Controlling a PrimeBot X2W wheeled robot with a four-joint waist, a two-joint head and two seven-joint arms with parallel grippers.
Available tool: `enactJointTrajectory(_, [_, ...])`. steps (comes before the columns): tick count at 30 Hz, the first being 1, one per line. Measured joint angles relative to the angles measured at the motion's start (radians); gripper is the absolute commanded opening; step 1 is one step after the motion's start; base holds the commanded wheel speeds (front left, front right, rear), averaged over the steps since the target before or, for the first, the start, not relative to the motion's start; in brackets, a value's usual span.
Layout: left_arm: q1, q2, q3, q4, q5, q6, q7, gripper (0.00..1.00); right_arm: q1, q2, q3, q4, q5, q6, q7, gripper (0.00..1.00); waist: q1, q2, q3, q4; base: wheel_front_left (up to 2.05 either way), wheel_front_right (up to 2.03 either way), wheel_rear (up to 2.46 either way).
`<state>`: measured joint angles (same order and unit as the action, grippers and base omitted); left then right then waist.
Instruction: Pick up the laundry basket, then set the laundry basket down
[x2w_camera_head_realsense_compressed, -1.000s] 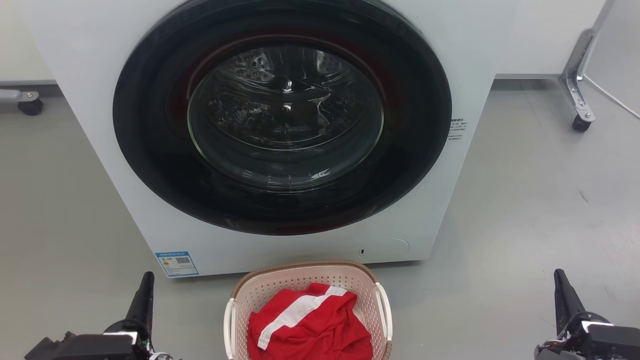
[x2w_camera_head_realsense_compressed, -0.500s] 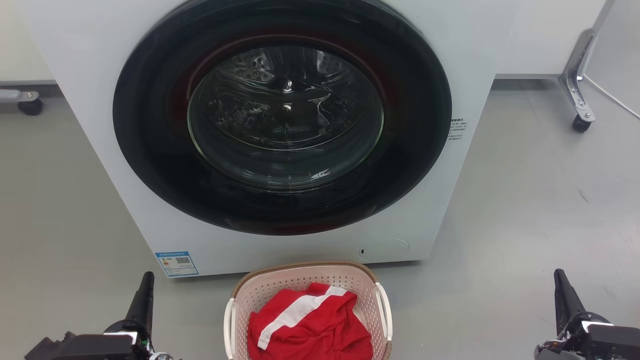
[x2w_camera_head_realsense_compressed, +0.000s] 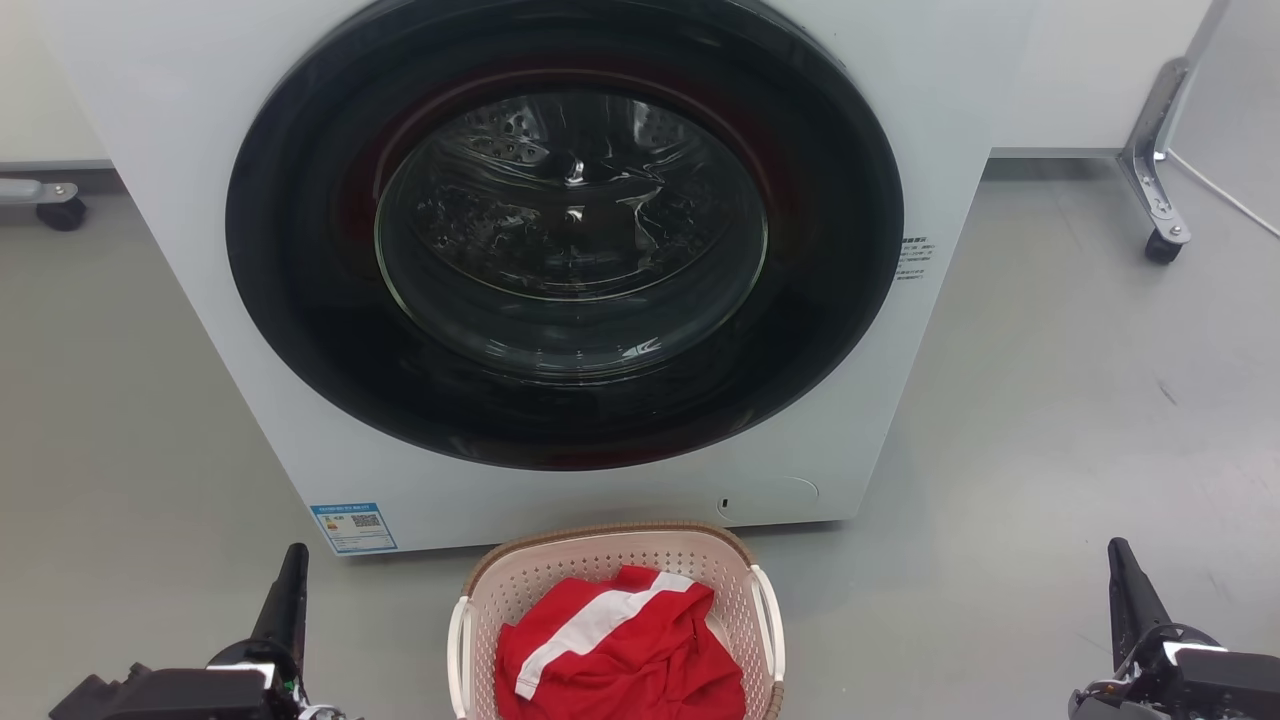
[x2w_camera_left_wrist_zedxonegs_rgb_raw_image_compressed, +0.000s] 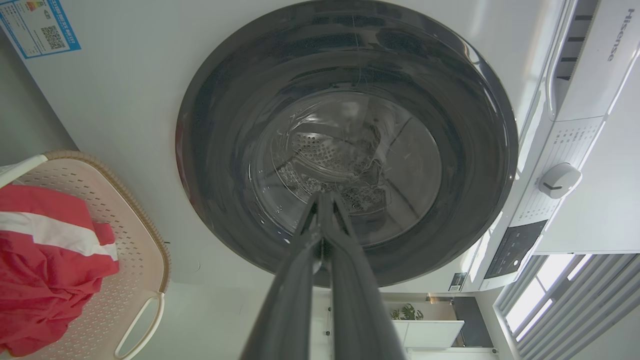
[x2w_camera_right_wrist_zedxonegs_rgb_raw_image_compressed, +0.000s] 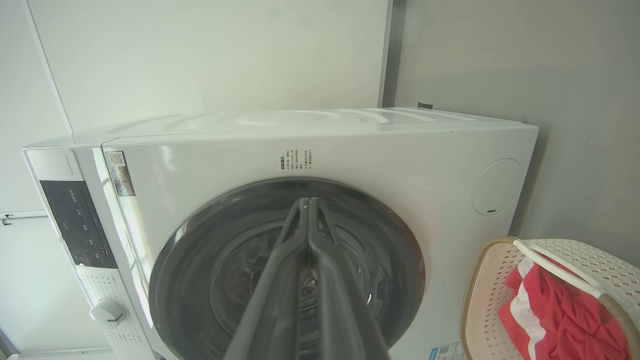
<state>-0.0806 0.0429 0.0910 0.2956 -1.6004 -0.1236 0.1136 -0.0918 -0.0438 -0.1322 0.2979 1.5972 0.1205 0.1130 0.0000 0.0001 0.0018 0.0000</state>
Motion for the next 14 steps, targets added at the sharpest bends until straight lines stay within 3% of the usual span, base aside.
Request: enactJointTrajectory(14, [0.0, 0.0, 0.0, 0.0, 0.0, 0.0, 0.0, 0.0, 0.0, 0.0, 0.0, 0.0, 0.0, 0.0, 0.0, 0.0, 0.0, 0.0, 0.0, 0.0, 0.0, 0.0, 0.0])
